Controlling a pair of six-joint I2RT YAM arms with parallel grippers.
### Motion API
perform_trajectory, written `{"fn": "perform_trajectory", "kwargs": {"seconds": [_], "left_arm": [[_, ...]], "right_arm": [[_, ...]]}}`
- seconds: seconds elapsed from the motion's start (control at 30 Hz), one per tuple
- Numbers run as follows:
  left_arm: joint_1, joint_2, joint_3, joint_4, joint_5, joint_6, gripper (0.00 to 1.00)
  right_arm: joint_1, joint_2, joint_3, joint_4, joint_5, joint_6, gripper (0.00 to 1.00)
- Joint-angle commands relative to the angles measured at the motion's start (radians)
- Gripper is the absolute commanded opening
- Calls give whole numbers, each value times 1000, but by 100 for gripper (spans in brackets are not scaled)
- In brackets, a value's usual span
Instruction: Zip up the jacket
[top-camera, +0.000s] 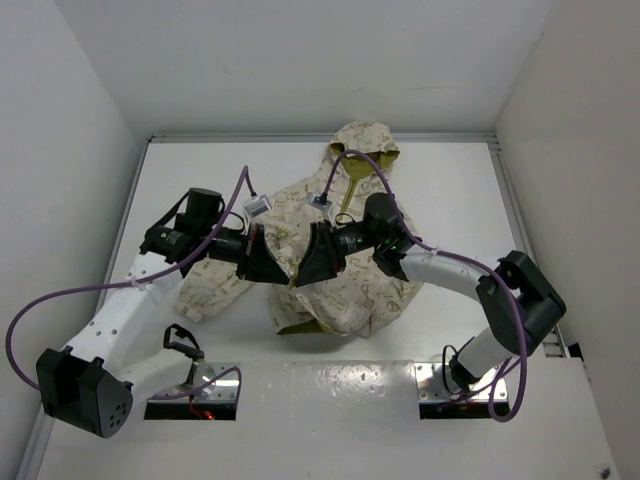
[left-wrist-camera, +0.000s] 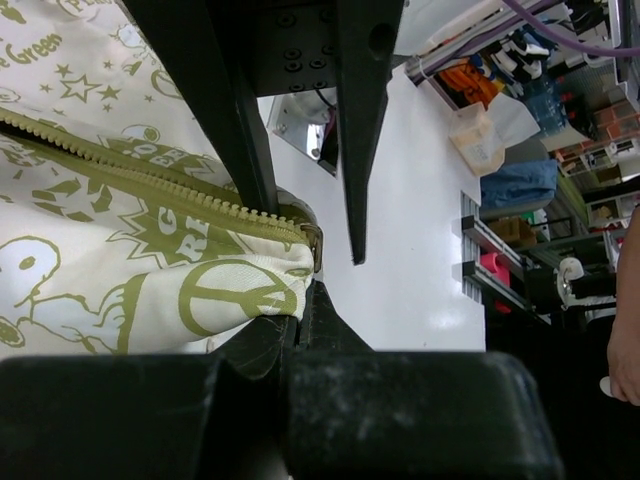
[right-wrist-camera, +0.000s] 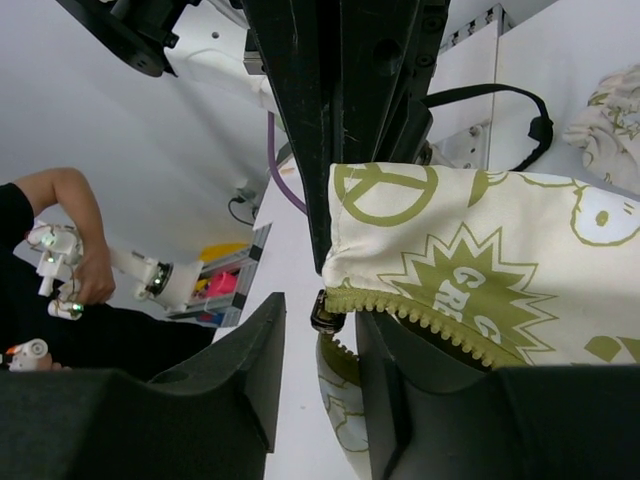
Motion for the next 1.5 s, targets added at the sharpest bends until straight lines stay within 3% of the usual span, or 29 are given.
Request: {"fn": "perform_trajectory", "kwargs": {"seconds": [0.0,0.13,0.3,0.37,0.8,1.27,1.33,1.37,1.47], "left_arm": [[-7,-23,46,41,16,-9,0],[-7,-23,46,41,7,-9,0],[-28,-43,28,41,7,-9,0],[-37,-71,8,41,7,2,0],[-68,-92,-14,-51,-13,71,0],[-77,-91,18,-161,-24,164,0],[-57,-91,18,-140,3,149,9],[-42,-82,9,-126,22,116,24],[-19,-62,-2,-75,86,60,43]], "right_arm": [[14,2,47,27,-4,-41,33],[15,10,57,12,-4,-45,26],[12,8,62,1,6,-54,4],[-1,5,54,-1,12,-53,0],[-126,-23,31,-30,14,-59,0],[-153,-49,7,-25,0,-64,0],[-147,-44,7,10,9,-38,0],[-135,-43,10,19,14,-13,0],[-106,-36,15,50,28,11,0]]}}
